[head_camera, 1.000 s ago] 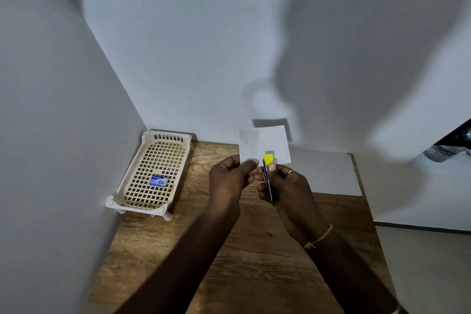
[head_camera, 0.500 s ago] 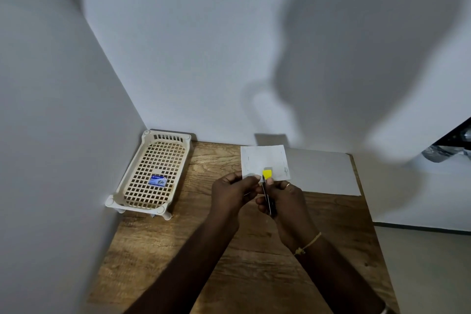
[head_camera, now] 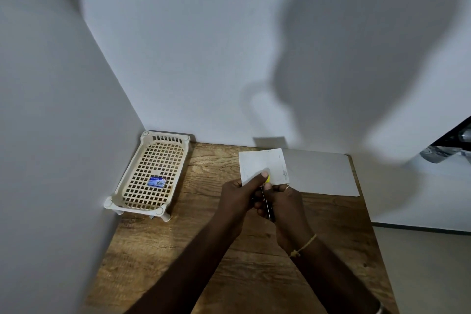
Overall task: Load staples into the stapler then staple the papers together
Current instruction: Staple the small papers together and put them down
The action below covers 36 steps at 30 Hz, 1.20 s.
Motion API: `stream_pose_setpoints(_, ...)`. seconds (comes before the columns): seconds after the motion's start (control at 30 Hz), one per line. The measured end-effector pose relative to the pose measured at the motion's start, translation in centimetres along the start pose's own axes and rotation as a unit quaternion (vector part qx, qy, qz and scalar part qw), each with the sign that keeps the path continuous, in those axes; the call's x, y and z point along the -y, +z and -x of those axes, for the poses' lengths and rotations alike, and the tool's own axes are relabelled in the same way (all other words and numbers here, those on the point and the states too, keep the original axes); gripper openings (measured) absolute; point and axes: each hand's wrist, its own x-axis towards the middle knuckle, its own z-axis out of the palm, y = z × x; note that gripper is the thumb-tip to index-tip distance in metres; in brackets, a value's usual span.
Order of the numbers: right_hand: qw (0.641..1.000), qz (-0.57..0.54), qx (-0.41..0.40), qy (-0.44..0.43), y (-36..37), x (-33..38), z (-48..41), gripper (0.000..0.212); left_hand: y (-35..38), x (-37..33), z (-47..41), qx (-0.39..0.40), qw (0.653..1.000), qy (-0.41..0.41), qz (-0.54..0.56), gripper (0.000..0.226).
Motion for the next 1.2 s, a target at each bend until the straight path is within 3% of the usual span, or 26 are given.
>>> stream_pose_setpoints(0.63,0.998,0.028,-0.047,0.017,-0.9,-2.3,-0.6,0.009,-0.4,2.7,-0.2,-0.046,0.996,0.045,-0.066,0.018)
stream_pose_setpoints(0.97,0.999,0.050,-0.017,0.009,-0.7,-1.7,-0.8,0.016,-0.8,1.9,-0.6,0.035,0.999,-0.021,-0.002,0.033)
stream_pose_setpoints(1.2,0.995,0.100,-0.010,-0.016,-0.2,-1.9,-0.4,0.022,-1.1,1.9,-0.5,-0.013,1.000,-0.014,-0.022,0.022)
